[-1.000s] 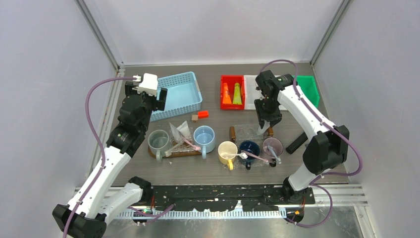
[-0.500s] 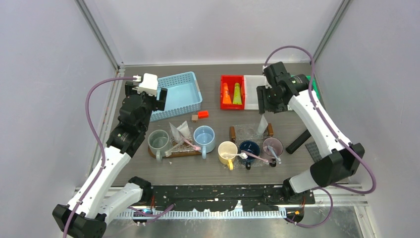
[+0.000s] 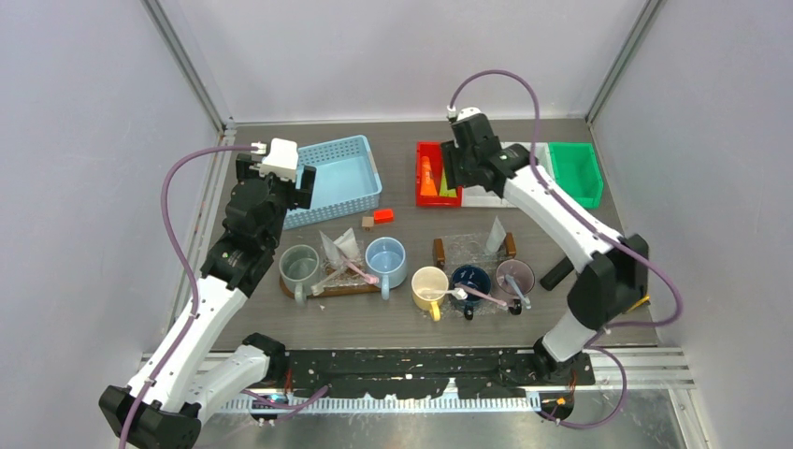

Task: Prepare toiletry sets of a toothbrush and toothpaste on the tray
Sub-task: Place the toothpaste in the toothpaste holder.

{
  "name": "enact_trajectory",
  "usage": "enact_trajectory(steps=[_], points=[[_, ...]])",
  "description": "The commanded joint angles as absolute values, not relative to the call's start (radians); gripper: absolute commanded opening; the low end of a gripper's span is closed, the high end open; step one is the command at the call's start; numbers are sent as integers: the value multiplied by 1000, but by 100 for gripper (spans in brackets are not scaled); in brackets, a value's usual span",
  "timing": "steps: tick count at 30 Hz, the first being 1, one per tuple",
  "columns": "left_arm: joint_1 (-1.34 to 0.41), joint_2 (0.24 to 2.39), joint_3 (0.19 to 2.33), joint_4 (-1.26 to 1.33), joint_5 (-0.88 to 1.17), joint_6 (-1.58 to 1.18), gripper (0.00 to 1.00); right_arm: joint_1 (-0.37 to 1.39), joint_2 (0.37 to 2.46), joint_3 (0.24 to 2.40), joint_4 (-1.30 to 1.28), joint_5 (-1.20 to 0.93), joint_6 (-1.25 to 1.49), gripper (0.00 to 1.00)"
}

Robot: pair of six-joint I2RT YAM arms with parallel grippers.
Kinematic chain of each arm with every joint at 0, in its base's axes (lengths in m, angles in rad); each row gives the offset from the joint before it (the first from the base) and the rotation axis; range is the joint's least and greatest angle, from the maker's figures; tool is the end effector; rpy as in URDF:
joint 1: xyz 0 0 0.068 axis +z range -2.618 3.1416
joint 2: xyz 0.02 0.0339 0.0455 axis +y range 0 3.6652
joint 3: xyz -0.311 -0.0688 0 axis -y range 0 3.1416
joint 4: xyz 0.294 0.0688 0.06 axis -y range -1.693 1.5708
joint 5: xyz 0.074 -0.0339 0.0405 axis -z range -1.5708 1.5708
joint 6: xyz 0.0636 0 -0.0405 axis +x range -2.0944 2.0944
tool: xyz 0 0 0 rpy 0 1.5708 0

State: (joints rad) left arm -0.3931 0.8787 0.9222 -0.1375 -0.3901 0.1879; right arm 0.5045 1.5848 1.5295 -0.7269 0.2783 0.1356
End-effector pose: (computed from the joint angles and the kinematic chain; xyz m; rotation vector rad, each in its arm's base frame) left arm 0.2355 -0.0715 0.4132 0.1866 1.6499 0.1688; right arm 0.3736 0.1863 0.3729 -0.2915 2.2970 -0.0047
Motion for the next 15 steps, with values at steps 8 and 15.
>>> enact_trajectory(steps=[8,15], points=[[-391,857,927,-82,-378,185,88,505,1939,1693,-493,307,229,56],[-391,856,926,-84,-374,182,88,501,2060,1765,-468,257,238,53]])
